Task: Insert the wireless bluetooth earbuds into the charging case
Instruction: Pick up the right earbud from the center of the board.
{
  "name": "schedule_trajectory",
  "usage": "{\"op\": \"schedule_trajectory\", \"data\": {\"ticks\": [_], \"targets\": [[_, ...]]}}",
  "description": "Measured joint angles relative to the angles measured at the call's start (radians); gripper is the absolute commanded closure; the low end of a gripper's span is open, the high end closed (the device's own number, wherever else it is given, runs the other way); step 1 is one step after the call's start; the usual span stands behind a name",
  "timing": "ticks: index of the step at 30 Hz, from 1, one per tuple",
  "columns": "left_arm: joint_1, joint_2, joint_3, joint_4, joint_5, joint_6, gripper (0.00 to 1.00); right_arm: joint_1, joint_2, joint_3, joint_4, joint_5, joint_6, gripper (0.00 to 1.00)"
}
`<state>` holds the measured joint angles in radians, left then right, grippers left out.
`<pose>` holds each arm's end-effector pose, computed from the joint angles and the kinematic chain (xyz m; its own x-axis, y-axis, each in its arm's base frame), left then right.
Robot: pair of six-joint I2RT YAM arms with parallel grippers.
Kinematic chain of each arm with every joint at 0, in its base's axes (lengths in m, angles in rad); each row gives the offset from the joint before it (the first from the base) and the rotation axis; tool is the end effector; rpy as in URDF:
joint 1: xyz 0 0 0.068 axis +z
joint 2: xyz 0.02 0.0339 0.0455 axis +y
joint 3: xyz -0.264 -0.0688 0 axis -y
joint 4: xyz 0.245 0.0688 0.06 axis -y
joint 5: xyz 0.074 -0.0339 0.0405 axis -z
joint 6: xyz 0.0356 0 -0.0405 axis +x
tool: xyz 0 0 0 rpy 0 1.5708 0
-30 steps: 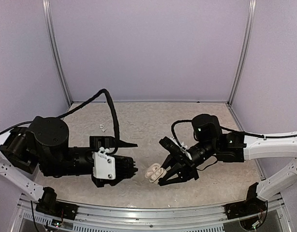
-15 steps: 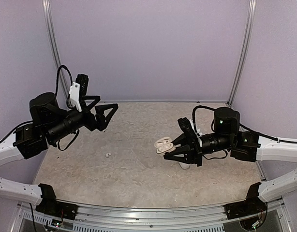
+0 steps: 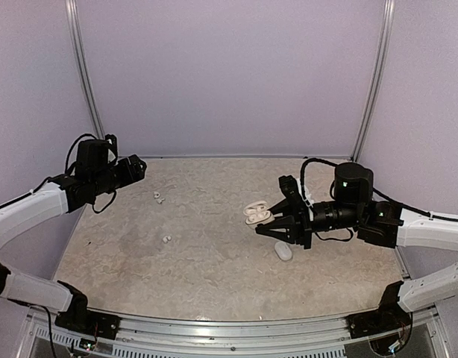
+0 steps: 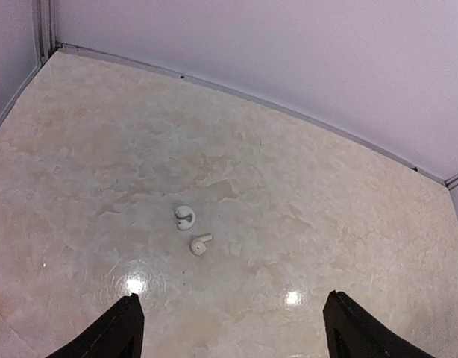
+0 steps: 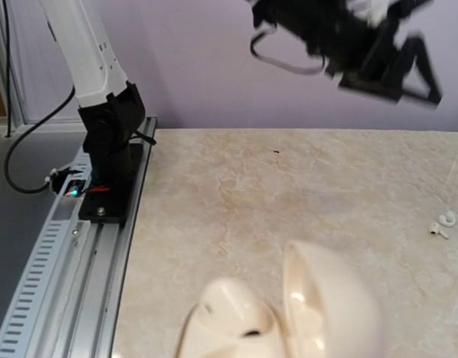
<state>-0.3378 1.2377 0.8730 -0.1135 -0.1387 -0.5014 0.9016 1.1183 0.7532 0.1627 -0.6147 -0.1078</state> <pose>0.2667 -0.0885 0.2814 -0.4828 -0.3349 -0.8091 -0.0224 0.9284 -0.3709 0.1426 0.2134 0.2988 -0.0173 -0.1636 -0.9864 -0.9989 0.0464 0.0099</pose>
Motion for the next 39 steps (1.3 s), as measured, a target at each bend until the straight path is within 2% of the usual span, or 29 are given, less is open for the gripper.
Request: {"op": "schedule_trajectory", "data": {"ticks": [7,13,20,29,39], "targets": [[0.016,0.164,-0.055,0.039,0.044,-0.012,0.39,0.0,0.0,-0.005,0.0,0.002,0.0,1.0],[0.016,0.29,-0.06,0.129,0.056,-0.013,0.49,0.0,0.0,-0.006,0.0,0.002,0.0,1.0],[0.017,0.451,-0.027,0.181,0.069,-0.015,0.52,0.0,0.0,-0.006,0.0,0.002,0.0,1.0],[0.016,0.611,0.122,0.217,0.072,-0.009,0.59,0.0,0.0,-0.006,0.0,0.002,0.0,1.0],[-0.01,0.694,0.199,0.184,-0.003,0.012,0.62,0.0,0.0,-0.006,-0.001,0.002,0.0,1.0]]}}
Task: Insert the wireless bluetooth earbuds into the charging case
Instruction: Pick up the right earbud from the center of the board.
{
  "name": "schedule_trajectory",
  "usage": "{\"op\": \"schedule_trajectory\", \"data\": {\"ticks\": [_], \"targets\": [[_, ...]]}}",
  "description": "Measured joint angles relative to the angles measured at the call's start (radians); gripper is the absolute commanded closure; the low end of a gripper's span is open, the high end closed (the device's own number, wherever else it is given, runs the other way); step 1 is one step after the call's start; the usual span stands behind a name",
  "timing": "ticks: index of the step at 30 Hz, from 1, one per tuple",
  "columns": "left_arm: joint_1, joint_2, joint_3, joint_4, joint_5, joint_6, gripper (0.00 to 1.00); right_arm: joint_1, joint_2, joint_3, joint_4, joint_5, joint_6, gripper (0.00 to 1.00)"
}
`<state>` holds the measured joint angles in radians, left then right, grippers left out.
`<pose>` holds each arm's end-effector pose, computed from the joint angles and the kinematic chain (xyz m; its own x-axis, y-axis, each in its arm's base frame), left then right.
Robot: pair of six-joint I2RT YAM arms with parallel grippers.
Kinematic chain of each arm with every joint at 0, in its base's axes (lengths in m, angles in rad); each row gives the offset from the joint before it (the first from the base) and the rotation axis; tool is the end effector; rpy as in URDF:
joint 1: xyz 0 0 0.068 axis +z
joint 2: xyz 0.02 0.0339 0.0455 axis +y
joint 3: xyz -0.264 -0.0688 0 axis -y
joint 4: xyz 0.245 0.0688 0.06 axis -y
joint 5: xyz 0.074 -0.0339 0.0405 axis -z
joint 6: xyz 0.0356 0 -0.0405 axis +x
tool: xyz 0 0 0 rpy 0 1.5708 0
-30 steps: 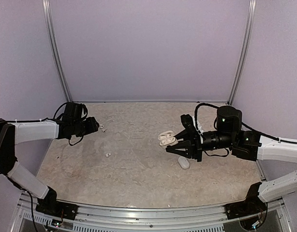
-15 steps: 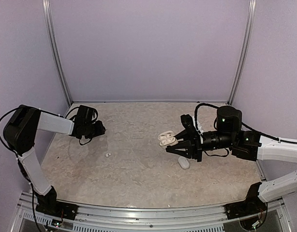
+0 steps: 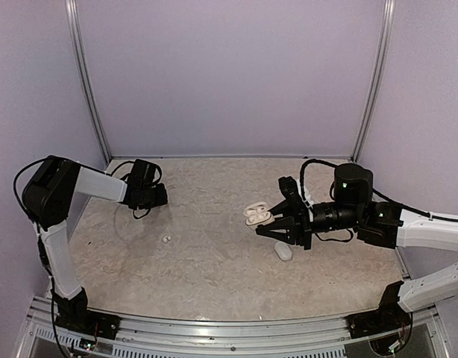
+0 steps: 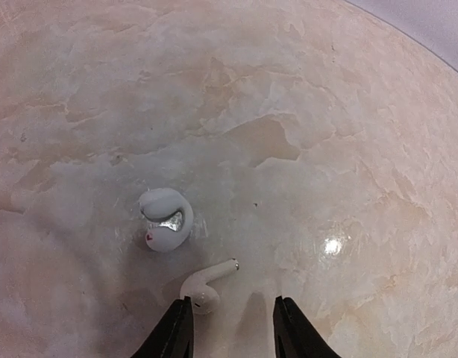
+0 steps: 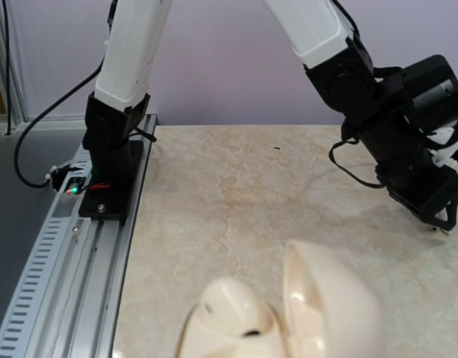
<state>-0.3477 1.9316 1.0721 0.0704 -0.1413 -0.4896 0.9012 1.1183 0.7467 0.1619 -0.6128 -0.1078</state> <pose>0.3736 -0.1301 0.1365 -0.7036 -0.2402 -0.6687 -0.0984 0.9650 -0.2431 0.1425 0.2130 0.2964 -0.0219 -0.1694 -0.9853 -0.9987 0.0487 0.0138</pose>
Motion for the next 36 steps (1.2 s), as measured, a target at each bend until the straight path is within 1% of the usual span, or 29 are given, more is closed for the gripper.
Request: {"op": "schedule_trajectory", "data": {"ticks": [7,15,22,36], "targets": [[-0.024,0.028,0.019,-0.021,-0.069,0.023,0.67,0.0,0.004,0.0,-0.001,0.0,0.0,1.0],[-0.024,0.041,0.034,-0.042,-0.12,0.024,0.68,0.0,0.004,0.0,-0.002,-0.003,0.0,1.0],[-0.019,0.079,0.076,-0.046,-0.125,0.027,0.72,0.0,0.004,0.0,-0.008,-0.003,0.0,1.0],[-0.036,0.087,0.077,-0.032,-0.117,0.09,0.83,0.0,0.004,0.0,-0.016,-0.003,-0.003,1.0]]}}
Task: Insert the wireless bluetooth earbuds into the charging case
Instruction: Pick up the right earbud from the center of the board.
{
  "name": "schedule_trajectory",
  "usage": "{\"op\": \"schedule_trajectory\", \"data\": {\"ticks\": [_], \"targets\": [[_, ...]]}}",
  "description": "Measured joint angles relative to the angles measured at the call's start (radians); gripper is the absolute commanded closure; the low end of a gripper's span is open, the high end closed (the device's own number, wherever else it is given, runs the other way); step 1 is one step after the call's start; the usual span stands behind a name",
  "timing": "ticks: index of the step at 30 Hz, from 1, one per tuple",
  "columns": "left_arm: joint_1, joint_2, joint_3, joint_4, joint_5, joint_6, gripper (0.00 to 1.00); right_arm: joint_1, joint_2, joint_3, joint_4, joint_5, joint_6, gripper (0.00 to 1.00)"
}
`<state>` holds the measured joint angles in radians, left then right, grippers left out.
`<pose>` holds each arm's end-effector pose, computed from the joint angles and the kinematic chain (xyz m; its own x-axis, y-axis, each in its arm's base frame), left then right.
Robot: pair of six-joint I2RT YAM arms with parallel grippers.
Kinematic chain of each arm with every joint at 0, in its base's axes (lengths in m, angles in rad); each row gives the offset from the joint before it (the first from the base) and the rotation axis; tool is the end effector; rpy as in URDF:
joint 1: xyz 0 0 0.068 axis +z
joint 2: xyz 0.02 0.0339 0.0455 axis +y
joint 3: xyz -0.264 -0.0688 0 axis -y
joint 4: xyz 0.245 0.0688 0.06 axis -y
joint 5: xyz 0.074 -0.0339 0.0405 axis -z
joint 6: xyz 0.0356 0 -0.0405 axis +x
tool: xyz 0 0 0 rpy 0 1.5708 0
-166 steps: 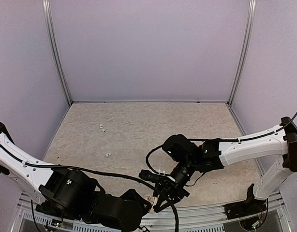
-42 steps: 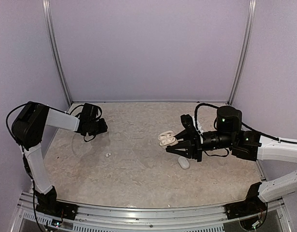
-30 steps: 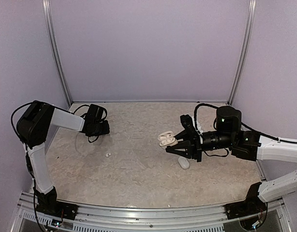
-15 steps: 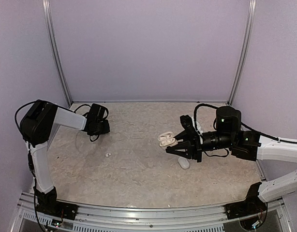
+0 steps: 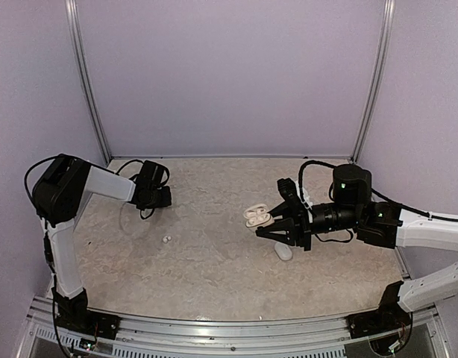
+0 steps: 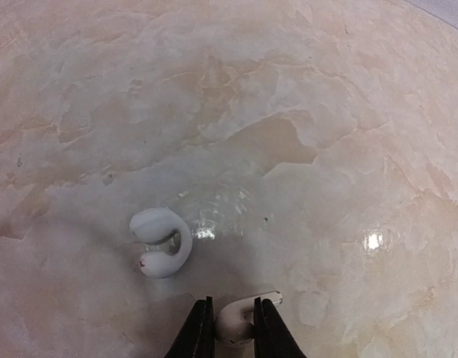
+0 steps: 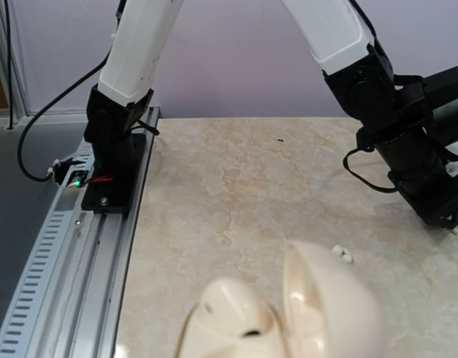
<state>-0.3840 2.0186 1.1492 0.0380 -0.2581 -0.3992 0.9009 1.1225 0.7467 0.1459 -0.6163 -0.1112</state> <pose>0.3847 -0.1457 0.1229 -0.7100 -0.1184 -0.6942 -0.0795 0.9929 -0.0881 0.1427 0.2133 0.2938 -0.0309 -0.1848 -0.9823 -0.9987 0.0453 0.0229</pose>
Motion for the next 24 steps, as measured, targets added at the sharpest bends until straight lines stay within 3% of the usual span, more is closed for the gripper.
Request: {"op": "schedule_trajectory", "data": {"ticks": [9,24], "targets": [[-0.063,-0.023,-0.011,0.014,-0.006,0.08,0.87,0.0,0.0,0.0,-0.002,0.0,0.004,1.0],[-0.211,-0.323,-0.158,0.054,0.015,0.206,0.88,-0.002,0.0,-0.037,0.022,-0.026,0.063,1.0]]}}
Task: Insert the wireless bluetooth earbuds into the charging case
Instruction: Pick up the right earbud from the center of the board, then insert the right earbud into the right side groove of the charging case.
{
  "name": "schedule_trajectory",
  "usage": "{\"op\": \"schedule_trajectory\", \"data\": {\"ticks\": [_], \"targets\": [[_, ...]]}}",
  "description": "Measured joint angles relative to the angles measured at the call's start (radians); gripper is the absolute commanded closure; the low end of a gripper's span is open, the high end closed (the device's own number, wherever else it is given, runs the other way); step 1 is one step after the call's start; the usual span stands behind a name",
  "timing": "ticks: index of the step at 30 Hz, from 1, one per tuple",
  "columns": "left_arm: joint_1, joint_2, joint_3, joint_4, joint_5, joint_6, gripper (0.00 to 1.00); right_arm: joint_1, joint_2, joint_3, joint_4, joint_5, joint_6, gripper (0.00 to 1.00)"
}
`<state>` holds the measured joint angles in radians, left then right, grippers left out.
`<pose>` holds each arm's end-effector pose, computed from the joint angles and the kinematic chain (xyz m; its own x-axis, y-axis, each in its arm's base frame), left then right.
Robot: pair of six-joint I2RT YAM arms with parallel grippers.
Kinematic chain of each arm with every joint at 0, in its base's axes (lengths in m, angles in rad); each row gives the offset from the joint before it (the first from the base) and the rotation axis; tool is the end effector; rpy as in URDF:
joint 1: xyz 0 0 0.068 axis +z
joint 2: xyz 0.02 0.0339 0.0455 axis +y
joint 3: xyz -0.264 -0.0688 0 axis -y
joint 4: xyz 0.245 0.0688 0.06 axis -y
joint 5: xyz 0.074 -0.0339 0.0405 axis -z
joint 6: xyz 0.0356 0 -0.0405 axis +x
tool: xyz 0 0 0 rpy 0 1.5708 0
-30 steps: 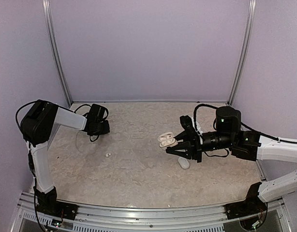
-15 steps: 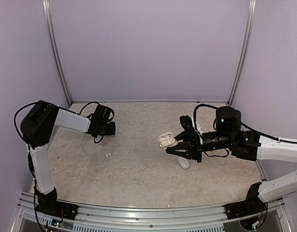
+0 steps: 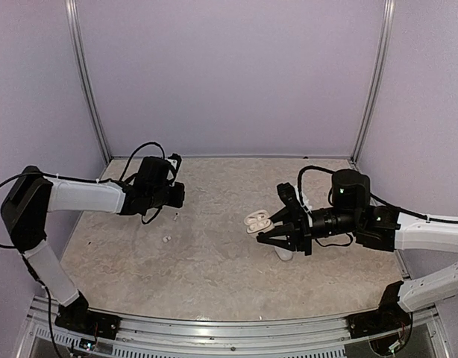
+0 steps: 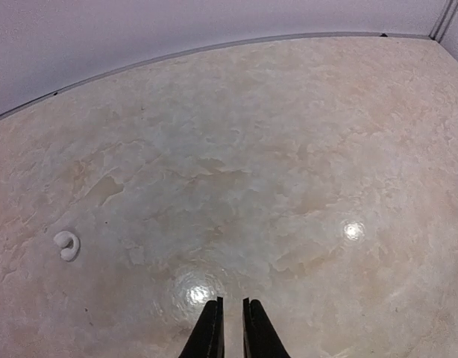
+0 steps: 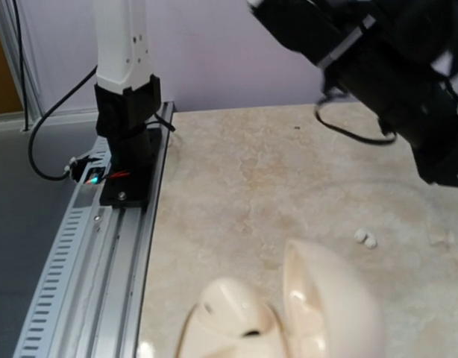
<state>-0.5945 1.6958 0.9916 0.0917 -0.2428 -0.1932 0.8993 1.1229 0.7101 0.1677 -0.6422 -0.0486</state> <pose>0.3091 -0.1986 0.2001 -0.5405 0.1405 -0.8295 0.2822 0.9591 -0.0214 0.1411 0.2118 0.2833 -0.1028 -0.1919 -0.9760 -0.9946 0.0340 0.0980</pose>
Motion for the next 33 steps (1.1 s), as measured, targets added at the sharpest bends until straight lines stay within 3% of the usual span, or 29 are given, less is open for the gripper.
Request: {"op": "schedule_trajectory", "data": {"ticks": [3,6,13,21,33], "targets": [[-0.069,-0.074,-0.047,0.021,0.007,0.041,0.86,-0.007,0.01,-0.023,0.013,-0.007,0.019,1.0],[-0.117,-0.148,-0.082,0.037,0.009,0.07,0.76,-0.017,0.025,-0.033,0.021,-0.01,0.039,1.0],[-0.066,-0.2,-0.096,0.011,0.018,0.027,0.53,-0.041,0.04,-0.05,0.044,-0.02,0.076,1.0],[0.101,-0.187,-0.082,-0.217,0.081,-0.047,0.51,-0.045,0.04,-0.051,0.044,-0.033,0.076,1.0],[0.04,0.132,0.285,-0.607,0.134,0.023,0.56,-0.05,0.069,-0.051,0.043,-0.053,0.069,1.0]]}}
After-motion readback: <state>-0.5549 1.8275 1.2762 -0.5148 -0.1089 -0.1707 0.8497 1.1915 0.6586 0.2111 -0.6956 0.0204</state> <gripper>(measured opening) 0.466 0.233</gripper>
